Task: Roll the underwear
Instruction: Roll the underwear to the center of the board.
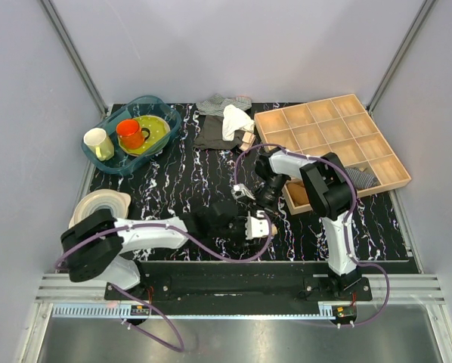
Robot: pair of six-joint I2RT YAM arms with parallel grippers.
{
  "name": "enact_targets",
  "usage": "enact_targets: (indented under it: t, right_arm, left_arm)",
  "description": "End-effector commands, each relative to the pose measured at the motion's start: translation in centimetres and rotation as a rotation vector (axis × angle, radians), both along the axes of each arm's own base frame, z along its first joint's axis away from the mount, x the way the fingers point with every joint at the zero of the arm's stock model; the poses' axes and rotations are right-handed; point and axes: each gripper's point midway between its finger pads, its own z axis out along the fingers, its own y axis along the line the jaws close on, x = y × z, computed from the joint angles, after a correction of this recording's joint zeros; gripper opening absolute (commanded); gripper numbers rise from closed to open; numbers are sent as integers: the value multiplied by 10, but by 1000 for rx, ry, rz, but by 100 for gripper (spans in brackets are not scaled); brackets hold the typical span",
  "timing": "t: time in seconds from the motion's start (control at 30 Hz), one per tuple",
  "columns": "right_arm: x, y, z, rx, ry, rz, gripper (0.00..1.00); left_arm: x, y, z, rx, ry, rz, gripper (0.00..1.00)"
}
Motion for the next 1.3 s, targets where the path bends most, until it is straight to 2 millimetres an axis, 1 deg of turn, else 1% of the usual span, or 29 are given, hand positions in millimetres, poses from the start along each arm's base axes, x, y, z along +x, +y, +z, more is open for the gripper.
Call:
enact_targets:
  t: [0.0, 0.03, 0.1, 0.23, 0.27, 0.3, 0.37, 0.4, 0.47, 0.5, 0.53, 0.57, 0.63, 0.67, 0.73, 0.77, 0.8, 0.83, 0.87, 0.97, 1.0, 1.1, 1.13, 1.2, 1.23, 1.27]
  right_arm:
    - [6, -8, -14, -50, -1, 11, 14]
    - [7, -8, -13, -50, 1, 9, 14]
    - [6, -8, -14, -53, 9, 9, 14]
    - [7, -8, -14, -56, 14, 7, 14]
    - [7, -8, -14, -56, 13, 7, 15]
    - [6, -8, -14, -56, 16, 6, 15]
    - [7, -7, -14, -51, 10, 5, 15]
    - [6, -8, -14, -54, 15, 3, 15]
    - [7, -8, -13, -51, 8, -2, 17]
    - [7, -7, -13, -48, 10, -7, 18]
    - [8, -7, -12, -45, 8, -15, 19]
    - [10, -7, -10, -39, -1, -20, 23]
    - [16, -8, -7, -23, -20, -43, 27]
    - [20, -8, -2, -10, -41, -51, 31]
    - [26, -11, 4, 6, -65, -71, 36]
    - [30, -11, 11, 17, -92, -74, 38]
    - [31, -12, 13, 16, -109, -73, 42]
    - [33, -13, 15, 17, -123, -72, 46]
    - [35, -12, 19, 22, -140, -72, 47]
    - [38, -11, 24, 30, -164, -71, 54]
    - [39, -11, 25, 34, -168, -70, 58]
    - [43, -13, 25, 20, -191, -72, 61]
    - [45, -13, 22, 14, -198, -73, 64]
    - [49, -16, 15, -15, -216, -77, 66]
    - [50, -17, 10, -29, -211, -78, 70]
    - [50, -18, 6, -45, -210, -78, 71]
  left_arm:
    - [8, -4, -17, 128, -100, -46, 54]
    - [12, -6, -18, 136, -111, -39, 54]
    - [13, -6, -31, 187, -106, -39, 54]
    - [27, -5, -45, 256, -131, 14, 53]
    - [31, -8, -43, 258, -136, 29, 52]
    - [32, -7, -49, 280, -130, 37, 51]
    - [36, -6, -52, 296, -130, 56, 46]
    - [38, -7, -53, 307, -125, 64, 43]
    - [37, -7, -58, 324, -108, 64, 31]
    - [37, -10, -57, 324, -98, 62, 26]
    - [35, -6, -65, 352, -67, 53, 22]
    - [32, -3, -68, 367, -37, 55, 12]
    - [30, -1, -71, 359, 27, 39, 6]
    - [27, 2, -74, 364, 73, 43, 4]
    - [25, 4, -75, 348, 169, 26, 3]
    - [23, 8, -77, 359, 213, 24, 2]
    - [18, 8, -78, 353, 257, 4, 2]
    - [22, 8, -77, 348, 279, 7, 1]
    - [19, 11, -81, 368, 316, 6, 2]
    - [17, 12, -87, 391, 380, -6, 1]
    - [17, 11, -87, 388, 391, -11, 1]
    - [16, 10, -89, 397, 405, -15, 1]
    - [17, 9, -89, 393, 408, -12, 1]
    - [18, 8, -89, 393, 410, -12, 1]
    - [19, 7, -89, 392, 408, -11, 1]
    - [19, 7, -90, 394, 412, -9, 1]
